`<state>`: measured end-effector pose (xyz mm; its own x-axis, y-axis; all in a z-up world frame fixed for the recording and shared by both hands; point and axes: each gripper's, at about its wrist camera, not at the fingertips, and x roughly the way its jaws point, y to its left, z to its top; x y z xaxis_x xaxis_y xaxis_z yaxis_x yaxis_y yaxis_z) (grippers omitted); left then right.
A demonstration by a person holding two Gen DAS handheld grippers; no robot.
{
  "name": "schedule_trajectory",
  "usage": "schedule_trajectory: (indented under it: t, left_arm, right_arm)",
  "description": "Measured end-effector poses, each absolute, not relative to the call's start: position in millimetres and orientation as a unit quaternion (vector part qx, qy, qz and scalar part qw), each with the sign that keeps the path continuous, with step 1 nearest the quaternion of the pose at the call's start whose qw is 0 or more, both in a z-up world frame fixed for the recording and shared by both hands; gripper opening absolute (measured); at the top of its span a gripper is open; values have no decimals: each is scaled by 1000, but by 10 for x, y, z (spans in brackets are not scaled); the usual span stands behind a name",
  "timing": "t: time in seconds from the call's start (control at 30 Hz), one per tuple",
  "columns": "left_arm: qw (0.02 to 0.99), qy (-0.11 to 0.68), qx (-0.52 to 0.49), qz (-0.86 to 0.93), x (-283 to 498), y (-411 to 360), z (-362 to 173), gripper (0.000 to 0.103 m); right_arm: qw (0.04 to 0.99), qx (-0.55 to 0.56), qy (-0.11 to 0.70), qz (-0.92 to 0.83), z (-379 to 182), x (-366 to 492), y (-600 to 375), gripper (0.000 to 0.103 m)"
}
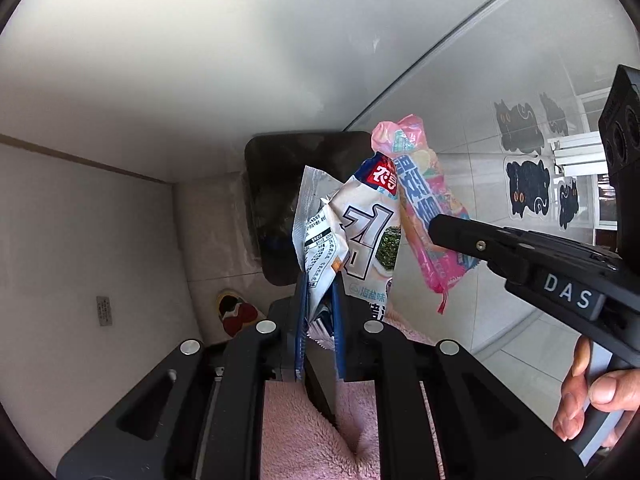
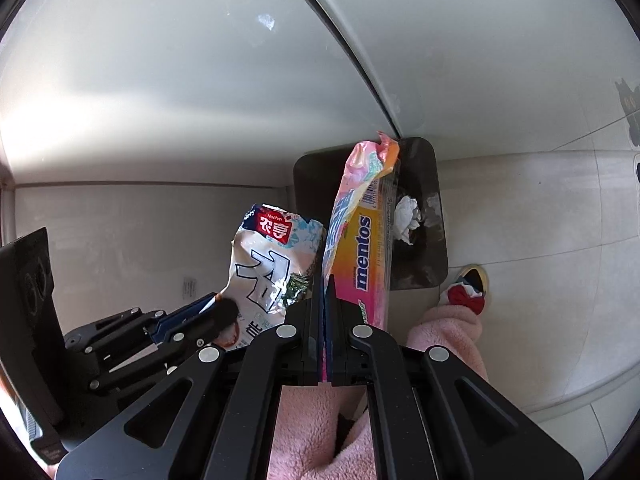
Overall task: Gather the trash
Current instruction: 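Open both grippers over the black bin to drop wrapper and Mentos, then grasp the Luckin coffee carton with the left gripper while the right grasps the red candy wrapper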
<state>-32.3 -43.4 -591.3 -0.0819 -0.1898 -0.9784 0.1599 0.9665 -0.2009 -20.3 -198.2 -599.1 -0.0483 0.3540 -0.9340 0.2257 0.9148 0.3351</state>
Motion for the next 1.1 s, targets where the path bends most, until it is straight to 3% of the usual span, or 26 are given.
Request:
schedule_trajectory:
  t: [0.2, 0.33, 0.4, 0.47, 0.5, 0.63, 0.8, 0.87, 1.1]
  left_arm:
    - [681, 722, -10, -124, -247, -454, -5913, 13]
    - [683, 719, -13, -127, -208, -469, -5898, 44]
    - [686, 716, -11, -128, -193, -469, -5878, 48]
    - [687, 716, -12, -125, -177, -461, -5851, 53]
    - [687, 716, -14, -124, -173, -450, -5835, 54]
    - [693, 711, -14, -120, -164, -407, -5725, 66]
    - [703, 700, -13, -126, -178, -398, -5474, 86]
    - [709, 693, -13, -130, -193, -404, -5333, 92]
    - [733, 664, -12, -143, -286, -295, -4730, 95]
  right_arm:
    - [663, 206, 719, 38, -6044, -94, -2031, 5]
    - [668, 207, 715, 27, -6026, -63, -2048, 7]
    - [666, 208, 716, 22, -6006, -49, -2048, 8]
    - [667, 208, 715, 18, -5993, -47, -2054, 27]
    - [669, 207, 714, 16, -5975, -45, -2063, 53]
    - [674, 202, 710, 10, -5894, -31, -2085, 58]
    - [691, 172, 702, 3, -5671, -33, -2069, 87]
    - [703, 159, 693, 3, -5508, -41, -2063, 89]
    - [734, 131, 666, 3, -4884, -68, -2076, 96]
